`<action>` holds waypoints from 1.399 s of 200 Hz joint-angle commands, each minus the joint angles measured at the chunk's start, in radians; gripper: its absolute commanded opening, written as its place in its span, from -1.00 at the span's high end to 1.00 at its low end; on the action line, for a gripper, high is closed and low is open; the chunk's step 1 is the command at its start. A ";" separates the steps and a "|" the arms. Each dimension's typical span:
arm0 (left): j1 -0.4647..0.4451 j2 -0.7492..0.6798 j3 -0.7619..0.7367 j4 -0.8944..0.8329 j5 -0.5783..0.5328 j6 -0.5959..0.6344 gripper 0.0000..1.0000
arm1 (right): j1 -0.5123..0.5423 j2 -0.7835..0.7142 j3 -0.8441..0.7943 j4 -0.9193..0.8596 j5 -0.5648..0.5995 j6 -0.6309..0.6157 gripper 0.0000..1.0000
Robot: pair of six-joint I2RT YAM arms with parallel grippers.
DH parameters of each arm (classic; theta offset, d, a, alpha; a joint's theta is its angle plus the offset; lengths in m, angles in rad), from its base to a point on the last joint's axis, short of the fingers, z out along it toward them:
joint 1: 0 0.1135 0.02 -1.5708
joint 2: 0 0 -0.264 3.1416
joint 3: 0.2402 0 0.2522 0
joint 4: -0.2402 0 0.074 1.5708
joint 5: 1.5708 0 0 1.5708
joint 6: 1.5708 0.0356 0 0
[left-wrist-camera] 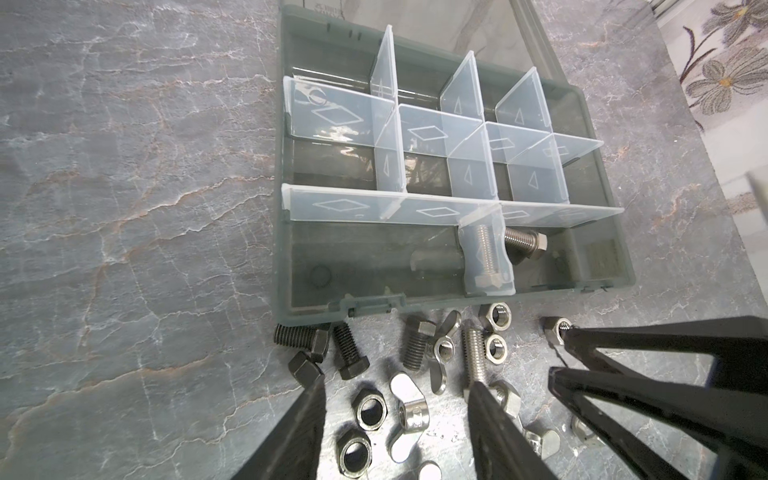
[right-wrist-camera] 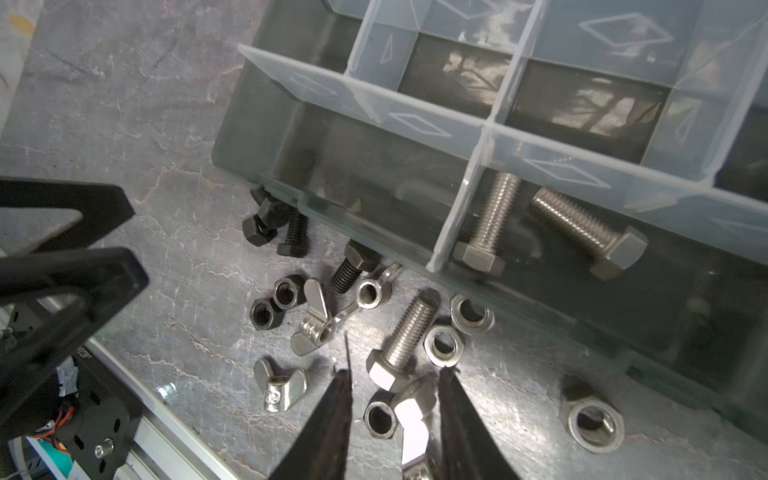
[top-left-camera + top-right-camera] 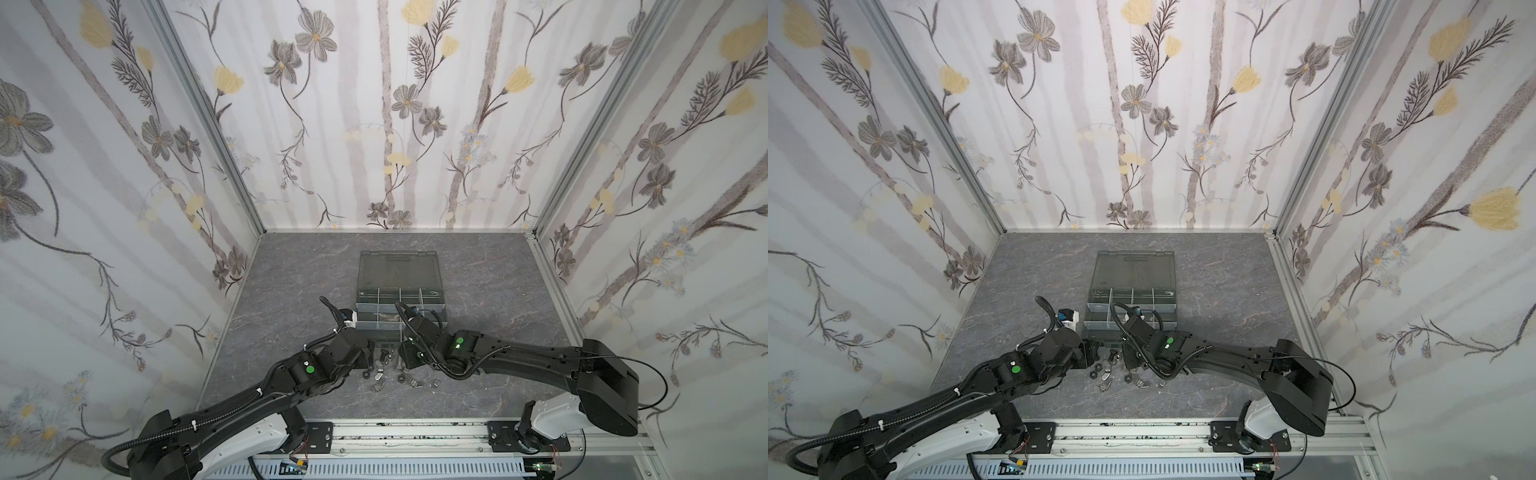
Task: Sort the screws and nuts into containers
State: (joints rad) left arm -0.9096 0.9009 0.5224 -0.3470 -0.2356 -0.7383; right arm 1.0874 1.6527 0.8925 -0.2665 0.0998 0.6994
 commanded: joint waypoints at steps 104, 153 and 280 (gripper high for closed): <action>0.002 -0.046 -0.040 0.008 -0.013 -0.052 -0.16 | 0.020 0.157 0.088 -0.054 0.001 -0.015 0.30; 0.003 -0.066 -0.048 0.008 -0.012 -0.061 -0.18 | 0.016 0.201 0.112 -0.059 -0.008 -0.028 0.31; 0.001 -0.087 -0.057 0.008 -0.012 -0.067 -0.18 | -0.002 0.274 0.149 -0.060 -0.050 -0.059 0.43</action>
State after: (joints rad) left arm -0.9089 0.8207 0.4686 -0.3473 -0.2329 -0.7891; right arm 1.0851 1.9125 1.0286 -0.3382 0.0620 0.6460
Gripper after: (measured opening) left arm 0.592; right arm 0.295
